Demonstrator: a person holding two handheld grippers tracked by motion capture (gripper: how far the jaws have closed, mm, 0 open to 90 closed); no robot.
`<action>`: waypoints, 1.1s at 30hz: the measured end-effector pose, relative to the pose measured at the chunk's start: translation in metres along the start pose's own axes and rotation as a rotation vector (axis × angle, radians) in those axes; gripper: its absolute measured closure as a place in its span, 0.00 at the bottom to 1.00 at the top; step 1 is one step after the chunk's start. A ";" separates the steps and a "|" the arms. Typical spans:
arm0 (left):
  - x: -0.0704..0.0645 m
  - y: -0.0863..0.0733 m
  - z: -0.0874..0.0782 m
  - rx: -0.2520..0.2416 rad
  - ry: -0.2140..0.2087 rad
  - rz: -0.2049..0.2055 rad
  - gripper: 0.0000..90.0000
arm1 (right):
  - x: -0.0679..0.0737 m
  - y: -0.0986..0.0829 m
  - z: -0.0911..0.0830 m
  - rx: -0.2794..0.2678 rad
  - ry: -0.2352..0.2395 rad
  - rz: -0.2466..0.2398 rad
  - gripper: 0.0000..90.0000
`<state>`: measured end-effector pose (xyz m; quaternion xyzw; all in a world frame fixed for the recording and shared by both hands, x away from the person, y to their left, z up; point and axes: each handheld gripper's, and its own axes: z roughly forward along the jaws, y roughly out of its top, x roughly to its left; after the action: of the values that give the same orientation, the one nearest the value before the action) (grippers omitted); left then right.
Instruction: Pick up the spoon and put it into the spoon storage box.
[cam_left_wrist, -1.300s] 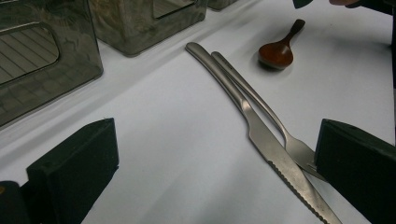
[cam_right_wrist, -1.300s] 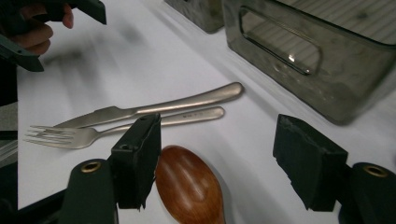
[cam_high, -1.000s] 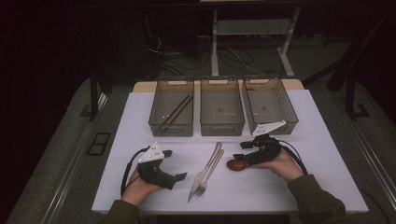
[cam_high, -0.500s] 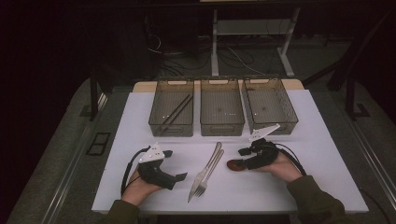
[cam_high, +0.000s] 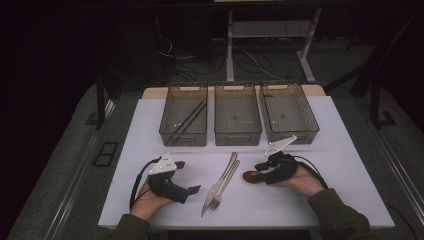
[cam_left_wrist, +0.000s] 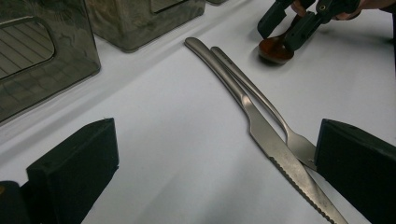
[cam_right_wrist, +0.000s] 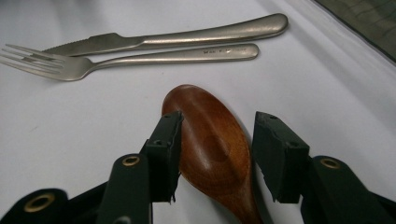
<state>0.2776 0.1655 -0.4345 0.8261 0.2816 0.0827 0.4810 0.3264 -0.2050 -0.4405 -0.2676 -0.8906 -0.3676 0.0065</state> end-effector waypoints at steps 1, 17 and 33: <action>0.000 0.000 0.000 0.001 0.000 0.001 0.00 | 0.000 0.000 0.000 0.003 0.001 -0.002 0.58; 0.000 0.000 0.000 0.001 0.003 0.004 0.00 | 0.008 -0.001 0.004 0.062 -0.013 -0.079 0.60; -0.001 0.000 0.000 0.008 -0.001 0.010 0.00 | 0.015 -0.003 0.002 0.103 -0.008 -0.198 0.74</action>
<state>0.2774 0.1649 -0.4345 0.8294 0.2776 0.0838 0.4774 0.3122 -0.1982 -0.4402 -0.1791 -0.9305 -0.3189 -0.0199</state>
